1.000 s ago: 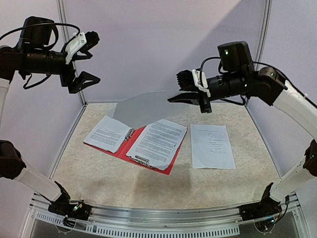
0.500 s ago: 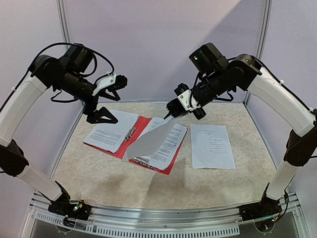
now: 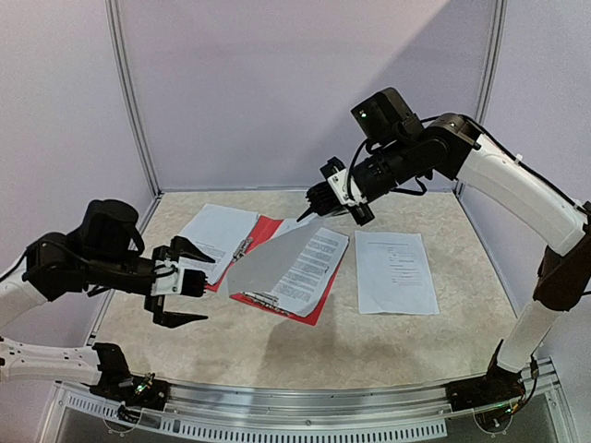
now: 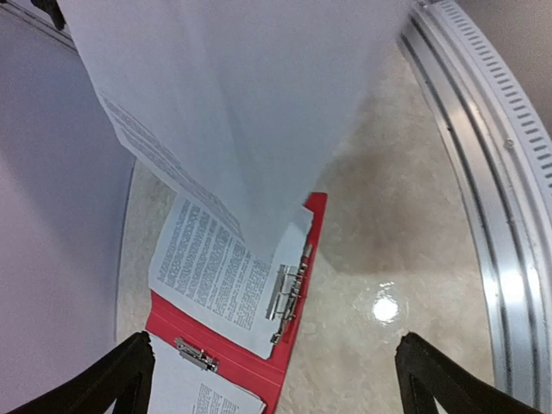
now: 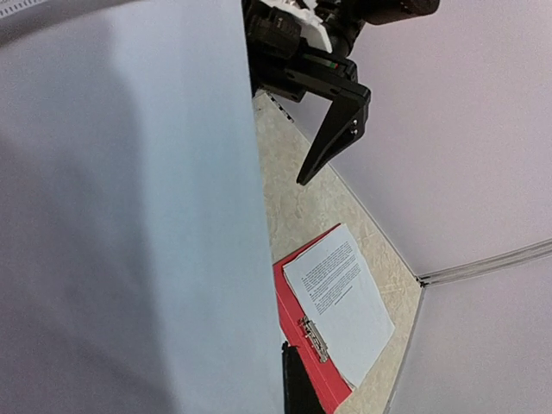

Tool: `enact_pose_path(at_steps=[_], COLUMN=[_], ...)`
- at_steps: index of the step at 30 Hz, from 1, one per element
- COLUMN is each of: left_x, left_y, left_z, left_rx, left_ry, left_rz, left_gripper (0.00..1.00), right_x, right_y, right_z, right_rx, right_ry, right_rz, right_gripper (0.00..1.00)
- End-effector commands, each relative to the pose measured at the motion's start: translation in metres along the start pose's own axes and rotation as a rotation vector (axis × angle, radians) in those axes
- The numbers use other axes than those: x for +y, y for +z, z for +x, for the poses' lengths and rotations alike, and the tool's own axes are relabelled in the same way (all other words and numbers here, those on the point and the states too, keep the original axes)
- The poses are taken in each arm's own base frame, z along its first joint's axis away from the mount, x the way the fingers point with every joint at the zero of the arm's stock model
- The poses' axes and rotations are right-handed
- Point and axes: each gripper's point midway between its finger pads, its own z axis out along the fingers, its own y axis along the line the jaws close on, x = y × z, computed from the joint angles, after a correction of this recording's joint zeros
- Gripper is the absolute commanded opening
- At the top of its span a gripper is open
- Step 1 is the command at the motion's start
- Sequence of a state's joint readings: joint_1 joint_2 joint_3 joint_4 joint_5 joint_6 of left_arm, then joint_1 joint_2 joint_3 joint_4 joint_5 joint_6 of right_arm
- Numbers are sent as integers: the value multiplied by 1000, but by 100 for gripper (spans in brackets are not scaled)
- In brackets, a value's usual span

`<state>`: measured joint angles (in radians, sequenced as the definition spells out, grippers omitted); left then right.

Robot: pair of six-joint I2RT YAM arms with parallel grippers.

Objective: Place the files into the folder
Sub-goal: Pass from the right arm to the left

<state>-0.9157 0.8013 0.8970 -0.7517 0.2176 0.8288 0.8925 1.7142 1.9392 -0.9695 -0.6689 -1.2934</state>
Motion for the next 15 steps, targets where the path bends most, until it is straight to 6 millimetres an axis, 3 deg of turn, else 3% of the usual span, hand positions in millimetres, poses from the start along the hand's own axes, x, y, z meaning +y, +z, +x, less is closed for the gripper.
enact_pose_path(at_steps=[1,9,15], left_x=[56,70,64], left_y=[9,15,14], left_z=[-38,-56,-66], left_rx=[-153,-277,-349], left_ry=[-44,-204,-291], left_rz=[-331,-390,-337], left_gripper=[99,100,99], right_x=[-19,-27,-36], right_y=[-18,-16,-24], right_z=[-20,-13,-11], right_rx=[-82,-94,-122], right_ry=[10,72,135], right_rz=[95,163,230], right_gripper=[0,0,0])
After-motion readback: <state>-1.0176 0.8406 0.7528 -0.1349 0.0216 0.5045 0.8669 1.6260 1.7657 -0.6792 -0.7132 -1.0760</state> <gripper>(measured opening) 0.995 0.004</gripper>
